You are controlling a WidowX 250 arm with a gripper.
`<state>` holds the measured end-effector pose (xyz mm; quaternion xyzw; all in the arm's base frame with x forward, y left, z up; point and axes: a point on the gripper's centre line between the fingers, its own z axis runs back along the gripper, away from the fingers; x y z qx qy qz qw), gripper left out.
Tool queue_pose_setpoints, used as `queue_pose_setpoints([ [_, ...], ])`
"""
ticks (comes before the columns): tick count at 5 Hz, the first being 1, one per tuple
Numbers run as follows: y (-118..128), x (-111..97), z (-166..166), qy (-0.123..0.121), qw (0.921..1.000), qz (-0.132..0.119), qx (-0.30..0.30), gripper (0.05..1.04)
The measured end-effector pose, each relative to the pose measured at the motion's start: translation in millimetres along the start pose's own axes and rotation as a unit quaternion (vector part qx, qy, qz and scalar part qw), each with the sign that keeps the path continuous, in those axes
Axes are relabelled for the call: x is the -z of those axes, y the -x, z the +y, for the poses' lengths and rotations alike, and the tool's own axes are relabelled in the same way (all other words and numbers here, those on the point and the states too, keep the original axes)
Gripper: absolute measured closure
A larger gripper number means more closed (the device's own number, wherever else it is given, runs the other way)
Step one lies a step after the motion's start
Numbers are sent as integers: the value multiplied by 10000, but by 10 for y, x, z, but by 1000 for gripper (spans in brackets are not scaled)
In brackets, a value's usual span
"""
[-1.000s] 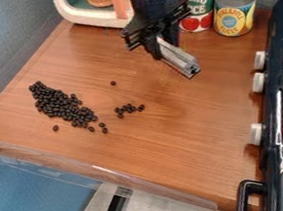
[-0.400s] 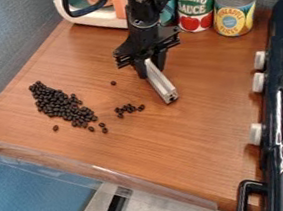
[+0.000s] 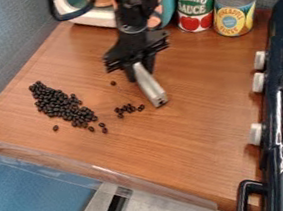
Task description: Sweep into pile
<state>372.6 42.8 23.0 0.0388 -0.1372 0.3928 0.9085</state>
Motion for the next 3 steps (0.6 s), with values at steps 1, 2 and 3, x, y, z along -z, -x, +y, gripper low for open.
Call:
queue_pose_setpoints([
  [1, -81, 12, 224, -157, 9997, -21, -204, 711],
  [2, -94, 3, 358, -222, 9992, -38, -339, 711],
  [3, -130, -20, 517, -338, 9980, -27, -533, 711],
])
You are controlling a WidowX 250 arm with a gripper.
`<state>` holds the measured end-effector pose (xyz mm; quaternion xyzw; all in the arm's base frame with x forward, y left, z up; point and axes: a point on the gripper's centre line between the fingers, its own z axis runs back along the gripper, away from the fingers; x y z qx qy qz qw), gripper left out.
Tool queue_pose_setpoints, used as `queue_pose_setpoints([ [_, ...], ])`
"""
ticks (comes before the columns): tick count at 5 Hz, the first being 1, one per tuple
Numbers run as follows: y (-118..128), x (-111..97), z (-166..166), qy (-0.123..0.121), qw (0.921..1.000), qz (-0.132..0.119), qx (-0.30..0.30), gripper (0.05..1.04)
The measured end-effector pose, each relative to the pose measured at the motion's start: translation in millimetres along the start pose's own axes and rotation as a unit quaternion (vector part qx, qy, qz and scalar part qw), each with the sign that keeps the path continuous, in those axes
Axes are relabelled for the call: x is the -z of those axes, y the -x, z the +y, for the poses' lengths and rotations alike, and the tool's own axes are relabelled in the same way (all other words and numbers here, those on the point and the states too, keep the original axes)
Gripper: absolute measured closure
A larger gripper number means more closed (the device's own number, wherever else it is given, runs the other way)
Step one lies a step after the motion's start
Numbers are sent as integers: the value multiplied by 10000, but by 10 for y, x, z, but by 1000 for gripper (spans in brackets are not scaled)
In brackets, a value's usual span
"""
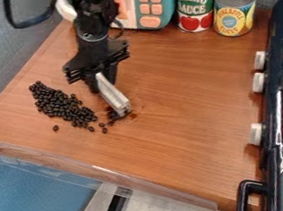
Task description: Sweep into pile
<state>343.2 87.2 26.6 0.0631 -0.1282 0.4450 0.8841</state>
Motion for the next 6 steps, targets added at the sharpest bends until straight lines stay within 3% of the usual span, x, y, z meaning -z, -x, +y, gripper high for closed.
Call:
queue_pose_setpoints([
  [4, -124, -63, 349, -107, 9986, -190, -492, 711],
  [5, -132, -52, 374, -110, 9985, -156, -506, 711],
  [6, -58, -112, 198, 165, 9984, 119, -531, 711],
])
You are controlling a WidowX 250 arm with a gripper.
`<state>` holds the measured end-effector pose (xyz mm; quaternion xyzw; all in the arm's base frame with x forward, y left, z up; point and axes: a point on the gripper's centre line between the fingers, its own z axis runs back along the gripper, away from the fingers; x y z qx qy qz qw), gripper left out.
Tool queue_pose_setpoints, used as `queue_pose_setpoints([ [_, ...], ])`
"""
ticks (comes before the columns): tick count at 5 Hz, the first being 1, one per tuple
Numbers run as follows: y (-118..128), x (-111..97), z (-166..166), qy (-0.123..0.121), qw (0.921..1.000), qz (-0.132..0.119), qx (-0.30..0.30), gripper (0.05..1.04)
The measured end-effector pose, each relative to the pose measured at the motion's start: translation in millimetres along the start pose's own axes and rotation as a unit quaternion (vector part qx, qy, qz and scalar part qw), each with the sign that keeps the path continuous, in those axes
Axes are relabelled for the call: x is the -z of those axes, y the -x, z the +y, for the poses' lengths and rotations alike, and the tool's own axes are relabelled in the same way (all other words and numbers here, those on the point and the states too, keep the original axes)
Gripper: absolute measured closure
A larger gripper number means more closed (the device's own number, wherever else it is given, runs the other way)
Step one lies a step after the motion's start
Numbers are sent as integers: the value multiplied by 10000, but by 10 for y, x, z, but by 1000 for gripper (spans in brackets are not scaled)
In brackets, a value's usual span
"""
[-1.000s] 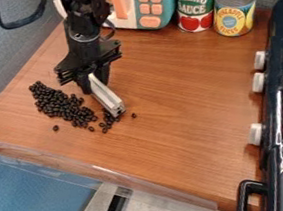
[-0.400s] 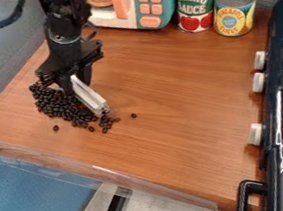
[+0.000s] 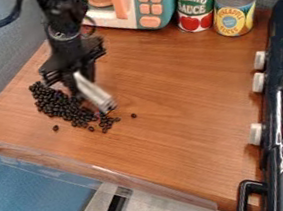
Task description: Sweep into pile
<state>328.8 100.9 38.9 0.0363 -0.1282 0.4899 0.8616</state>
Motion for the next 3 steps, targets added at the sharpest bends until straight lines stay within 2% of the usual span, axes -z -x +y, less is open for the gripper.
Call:
queue_pose_setpoints([
  [1, 155, -203, -269, 402, 9990, 64, 176, 711],
  [2, 278, -272, -438, 530, 9978, 98, 388, 711],
  [3, 454, -64, -540, 274, 9974, 43, 668, 711],
])
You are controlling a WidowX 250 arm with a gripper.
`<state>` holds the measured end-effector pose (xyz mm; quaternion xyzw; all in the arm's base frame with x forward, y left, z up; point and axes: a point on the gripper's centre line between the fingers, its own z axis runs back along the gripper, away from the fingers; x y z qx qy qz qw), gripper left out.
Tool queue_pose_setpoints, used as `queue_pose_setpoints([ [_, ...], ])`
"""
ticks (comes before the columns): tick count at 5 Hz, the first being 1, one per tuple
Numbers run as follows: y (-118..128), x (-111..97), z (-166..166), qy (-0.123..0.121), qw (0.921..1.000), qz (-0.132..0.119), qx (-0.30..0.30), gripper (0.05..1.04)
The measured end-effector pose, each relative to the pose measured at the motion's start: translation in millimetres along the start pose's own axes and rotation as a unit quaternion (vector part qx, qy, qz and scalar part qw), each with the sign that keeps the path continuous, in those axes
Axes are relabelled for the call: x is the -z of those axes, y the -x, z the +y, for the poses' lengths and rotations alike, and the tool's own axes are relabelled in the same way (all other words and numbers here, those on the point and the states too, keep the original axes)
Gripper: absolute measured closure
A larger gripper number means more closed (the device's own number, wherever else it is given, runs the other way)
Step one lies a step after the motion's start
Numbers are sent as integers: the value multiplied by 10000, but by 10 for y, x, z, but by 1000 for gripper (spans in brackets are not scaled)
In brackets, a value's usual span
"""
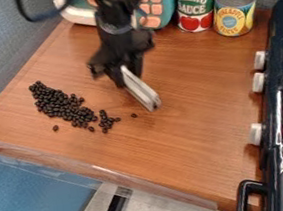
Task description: Sweep into pile
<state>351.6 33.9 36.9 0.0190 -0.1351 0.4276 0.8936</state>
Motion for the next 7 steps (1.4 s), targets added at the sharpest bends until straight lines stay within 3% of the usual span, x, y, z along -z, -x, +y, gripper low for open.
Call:
queue_pose_setpoints([
  [1, 105, 129, -75, -236, 9990, -245, 284, 711],
  [3, 145, 161, -19, -441, 9970, -413, 484, 711],
  [4, 107, 163, 78, -673, 9945, -511, 625, 711],
  [7, -42, 143, 443, -883, 9941, -469, 414, 711],
])
